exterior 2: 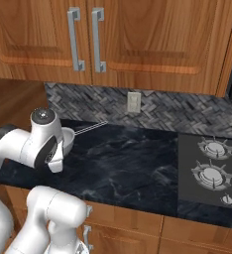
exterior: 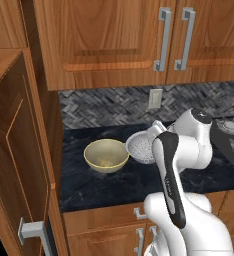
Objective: Open the cabinet and setup a tea strainer by placing it in the bowl upright.
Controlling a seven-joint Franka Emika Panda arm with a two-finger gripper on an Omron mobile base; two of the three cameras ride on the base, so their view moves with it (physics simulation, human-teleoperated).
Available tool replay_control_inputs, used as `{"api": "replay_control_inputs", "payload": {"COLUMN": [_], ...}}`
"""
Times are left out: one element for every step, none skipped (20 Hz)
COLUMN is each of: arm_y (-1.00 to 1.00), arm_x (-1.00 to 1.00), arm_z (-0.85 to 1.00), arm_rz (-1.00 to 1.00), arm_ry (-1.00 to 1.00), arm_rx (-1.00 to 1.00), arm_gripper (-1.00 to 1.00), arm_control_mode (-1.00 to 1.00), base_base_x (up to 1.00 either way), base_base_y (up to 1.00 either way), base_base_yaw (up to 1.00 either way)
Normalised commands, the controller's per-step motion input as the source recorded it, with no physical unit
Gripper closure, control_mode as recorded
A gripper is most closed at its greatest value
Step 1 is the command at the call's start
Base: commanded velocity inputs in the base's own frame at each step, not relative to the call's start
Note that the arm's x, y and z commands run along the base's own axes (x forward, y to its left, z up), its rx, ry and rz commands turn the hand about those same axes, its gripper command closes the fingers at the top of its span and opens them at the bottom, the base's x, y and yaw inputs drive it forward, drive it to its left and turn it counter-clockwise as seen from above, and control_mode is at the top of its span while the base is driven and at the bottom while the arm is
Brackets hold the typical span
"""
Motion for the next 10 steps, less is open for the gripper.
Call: {"api": "replay_control_inputs", "payload": {"arm_y": [0.15, 0.04, 0.0, 0.0, 0.0, 0.0, 0.0, 0.0, 0.0, 0.0], "arm_x": [0.1, 0.0, 0.0, 0.0, 0.0, 0.0, 0.0, 0.0, 0.0, 0.05], "arm_z": [-0.31, -0.33, -0.29, -0.22, -0.04, -0.12, -0.06, -0.01, 0.0, 0.0], "arm_rz": [-0.16, -0.14, -0.12, -0.08, 0.0, 0.0, 0.0, 0.0, 0.0, 0.0], "arm_ry": [0.07, 0.09, 0.09, 0.09, 0.14, 0.18, 0.13, 0.14, 0.12, 0.09], "arm_rx": [0.0, 0.0, 0.0, 0.01, 0.0, 0.0, 0.01, 0.03, 0.05, 0.08], "arm_gripper": [1.0, 1.0, 1.0, 1.0, 1.0, 1.0, 1.0, 1.0, 1.0, 1.0], "arm_control_mode": [-1.0, -1.0, -1.0, -1.0, -1.0, -1.0, -1.0, -1.0, -1.0, -1.0], "base_base_x": [0.0, 0.0, 0.0, 0.0, 0.0, 0.0, 0.0, 0.0, 0.0, 0.0], "base_base_y": [0.0, 0.0, 0.0, 0.0, 0.0, 0.0, 0.0, 0.0, 0.0, 0.0], "base_base_yaw": [0.0, 0.0, 0.0, 0.0, 0.0, 0.0, 0.0, 0.0, 0.0, 0.0]}}
